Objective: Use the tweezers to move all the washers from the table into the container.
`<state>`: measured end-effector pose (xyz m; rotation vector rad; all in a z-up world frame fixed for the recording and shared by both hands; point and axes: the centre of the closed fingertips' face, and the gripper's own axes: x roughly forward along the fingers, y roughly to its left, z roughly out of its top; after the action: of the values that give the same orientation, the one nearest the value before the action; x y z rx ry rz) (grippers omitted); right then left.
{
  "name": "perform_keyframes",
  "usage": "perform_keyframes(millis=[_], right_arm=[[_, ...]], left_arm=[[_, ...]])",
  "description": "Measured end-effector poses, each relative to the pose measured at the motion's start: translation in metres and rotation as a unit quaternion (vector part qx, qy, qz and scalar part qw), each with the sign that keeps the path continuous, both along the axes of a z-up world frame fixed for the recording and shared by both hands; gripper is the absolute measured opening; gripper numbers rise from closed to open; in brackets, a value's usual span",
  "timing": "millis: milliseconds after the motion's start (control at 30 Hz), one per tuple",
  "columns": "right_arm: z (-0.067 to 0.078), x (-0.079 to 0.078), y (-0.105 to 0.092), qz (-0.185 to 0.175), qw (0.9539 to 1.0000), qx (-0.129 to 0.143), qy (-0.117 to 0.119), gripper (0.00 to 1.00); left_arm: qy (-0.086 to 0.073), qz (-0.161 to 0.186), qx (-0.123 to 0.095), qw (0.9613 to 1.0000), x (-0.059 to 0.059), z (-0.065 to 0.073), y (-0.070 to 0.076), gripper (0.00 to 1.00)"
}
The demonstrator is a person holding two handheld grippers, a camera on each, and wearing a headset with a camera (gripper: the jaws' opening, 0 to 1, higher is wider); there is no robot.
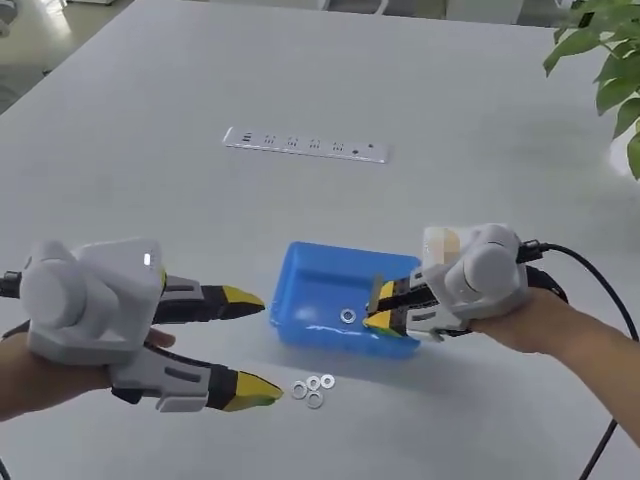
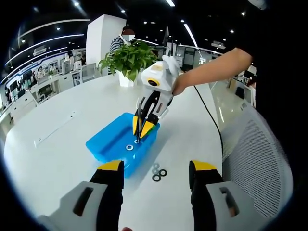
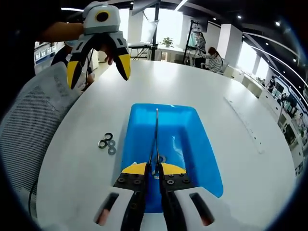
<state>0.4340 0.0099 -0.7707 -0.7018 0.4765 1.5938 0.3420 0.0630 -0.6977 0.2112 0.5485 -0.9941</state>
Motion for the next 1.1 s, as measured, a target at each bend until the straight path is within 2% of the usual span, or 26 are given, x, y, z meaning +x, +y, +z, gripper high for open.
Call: perform_keyframes(millis=[200, 267, 300, 533, 767, 1100], right_arm=[[-0.002, 0.000, -0.001, 0.002, 1.0000, -0.003, 0.000, 0.10], [-0.002, 0.000, -0.001, 0.001, 1.0000, -0.002, 0.000, 0.10], [-0.002, 0.000, -0.001, 0.002, 1.0000, -0.002, 0.000, 0.10], [-0.002, 0.000, 0.000, 0.002, 1.0000, 0.000, 0.002, 0.10], [-0.002, 0.000, 0.000, 0.003, 1.0000, 0.000, 0.001, 0.10], [-0.002, 0.000, 0.000, 0.004, 1.0000, 0.001, 0.000, 0.10]], left_arm=[[0.003, 0.001, 0.002, 1.0000, 0.000, -0.002, 0.002, 0.59], [-0.006, -0.001, 0.003, 1.0000, 0.001, -0.001, 0.001, 0.57], [-0.005, -0.002, 0.001, 1.0000, 0.002, 0.000, 0.000, 0.57], [-0.014, -0.016, 0.005, 0.9998, 0.016, 0.006, -0.008, 0.57], [-0.026, -0.042, 0.011, 0.9987, 0.033, 0.011, -0.021, 0.55], [-0.039, -0.080, 0.028, 0.9956, 0.055, 0.013, -0.040, 0.47]])
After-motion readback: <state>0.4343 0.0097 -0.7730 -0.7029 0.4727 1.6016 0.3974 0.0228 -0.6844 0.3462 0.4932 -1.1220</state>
